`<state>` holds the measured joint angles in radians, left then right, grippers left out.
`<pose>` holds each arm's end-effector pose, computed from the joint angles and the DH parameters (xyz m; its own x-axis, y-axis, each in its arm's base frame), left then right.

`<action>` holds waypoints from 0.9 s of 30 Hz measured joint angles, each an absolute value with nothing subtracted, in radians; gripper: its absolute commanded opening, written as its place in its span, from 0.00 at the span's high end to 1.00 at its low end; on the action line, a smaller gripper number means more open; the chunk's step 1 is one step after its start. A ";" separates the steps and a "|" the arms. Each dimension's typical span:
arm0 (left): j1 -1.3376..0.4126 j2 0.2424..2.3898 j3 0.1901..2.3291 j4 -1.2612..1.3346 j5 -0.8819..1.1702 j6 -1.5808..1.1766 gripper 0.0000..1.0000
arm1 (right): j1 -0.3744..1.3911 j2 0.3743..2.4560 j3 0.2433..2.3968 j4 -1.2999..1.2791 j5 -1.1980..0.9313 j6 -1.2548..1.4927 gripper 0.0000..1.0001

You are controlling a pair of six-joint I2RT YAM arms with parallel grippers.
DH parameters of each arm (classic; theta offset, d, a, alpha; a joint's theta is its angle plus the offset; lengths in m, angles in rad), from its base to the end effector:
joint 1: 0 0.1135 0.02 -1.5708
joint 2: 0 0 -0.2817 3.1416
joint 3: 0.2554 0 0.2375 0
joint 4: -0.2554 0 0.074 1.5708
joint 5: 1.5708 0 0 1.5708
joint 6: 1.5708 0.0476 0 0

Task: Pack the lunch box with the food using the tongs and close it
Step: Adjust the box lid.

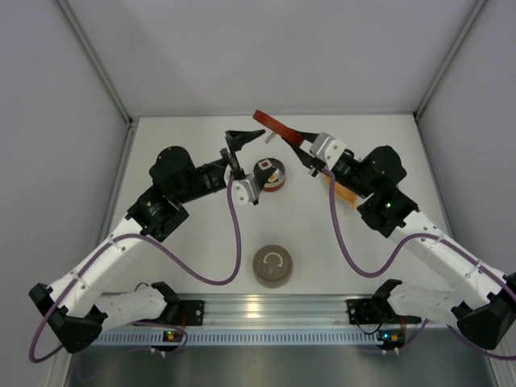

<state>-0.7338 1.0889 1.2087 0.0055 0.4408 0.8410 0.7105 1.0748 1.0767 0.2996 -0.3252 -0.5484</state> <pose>0.1546 -0.1668 0.4648 0.7476 0.2335 -0.6217 0.5442 0.3212 0.7750 0.1639 0.1611 0.4571 0.6348 -0.1055 -0.7654 -0.6074 0.5441 -0.5788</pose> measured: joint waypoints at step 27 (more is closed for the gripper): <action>-0.781 1.142 1.314 -0.076 0.226 0.546 0.26 | 0.711 1.138 1.175 0.284 -0.253 -0.367 1.00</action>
